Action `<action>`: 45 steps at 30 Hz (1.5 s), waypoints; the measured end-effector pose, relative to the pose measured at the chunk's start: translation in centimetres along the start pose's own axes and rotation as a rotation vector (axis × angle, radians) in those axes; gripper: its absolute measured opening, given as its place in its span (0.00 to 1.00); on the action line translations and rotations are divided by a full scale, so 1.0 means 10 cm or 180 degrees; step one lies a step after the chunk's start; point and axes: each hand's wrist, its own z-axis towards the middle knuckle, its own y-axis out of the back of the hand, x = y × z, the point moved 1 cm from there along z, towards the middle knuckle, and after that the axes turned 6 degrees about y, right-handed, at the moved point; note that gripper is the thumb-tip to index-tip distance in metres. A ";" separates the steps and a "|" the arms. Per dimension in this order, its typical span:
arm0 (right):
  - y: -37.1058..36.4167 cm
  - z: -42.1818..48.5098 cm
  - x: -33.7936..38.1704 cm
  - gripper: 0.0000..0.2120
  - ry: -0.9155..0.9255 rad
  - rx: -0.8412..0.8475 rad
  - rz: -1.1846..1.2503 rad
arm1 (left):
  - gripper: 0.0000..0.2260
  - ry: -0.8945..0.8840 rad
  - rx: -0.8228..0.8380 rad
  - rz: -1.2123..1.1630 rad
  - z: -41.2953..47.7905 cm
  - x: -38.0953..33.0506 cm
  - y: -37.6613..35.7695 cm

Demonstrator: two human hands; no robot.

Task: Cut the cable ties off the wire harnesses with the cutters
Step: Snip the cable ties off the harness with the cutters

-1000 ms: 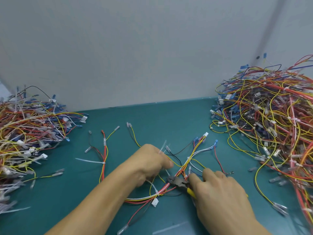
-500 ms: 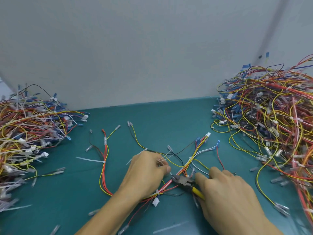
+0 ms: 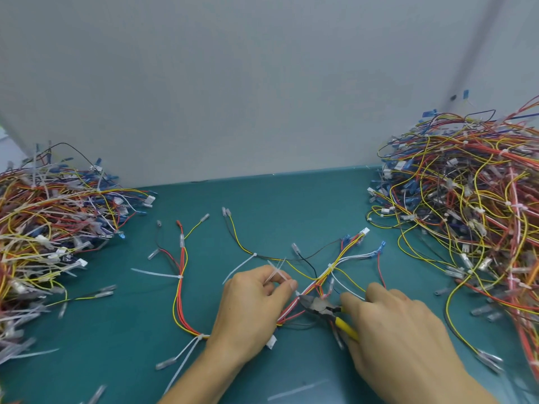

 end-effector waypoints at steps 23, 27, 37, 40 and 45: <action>-0.06 0.08 0.04 0.23 -0.0107 -0.0617 0.0261 | 0.05 -0.0310 -0.0059 -0.0231 0.01 0.08 -0.07; -0.11 0.10 0.04 0.23 -0.0031 -0.0665 0.0195 | 0.04 -0.0351 -0.0048 -0.0247 -0.01 0.08 -0.08; -0.22 0.09 0.13 0.20 -0.0065 -0.0818 0.0141 | 0.04 -0.0255 -0.0398 -0.0369 0.00 0.10 -0.09; -0.23 0.09 0.17 0.19 -0.0105 -0.0966 0.0128 | 0.11 -0.0017 -0.0251 -0.0381 0.03 0.13 -0.08; -0.22 0.07 0.17 0.21 -0.0101 -0.1001 0.0065 | 0.10 0.0085 -0.0189 -0.0419 0.04 0.13 -0.08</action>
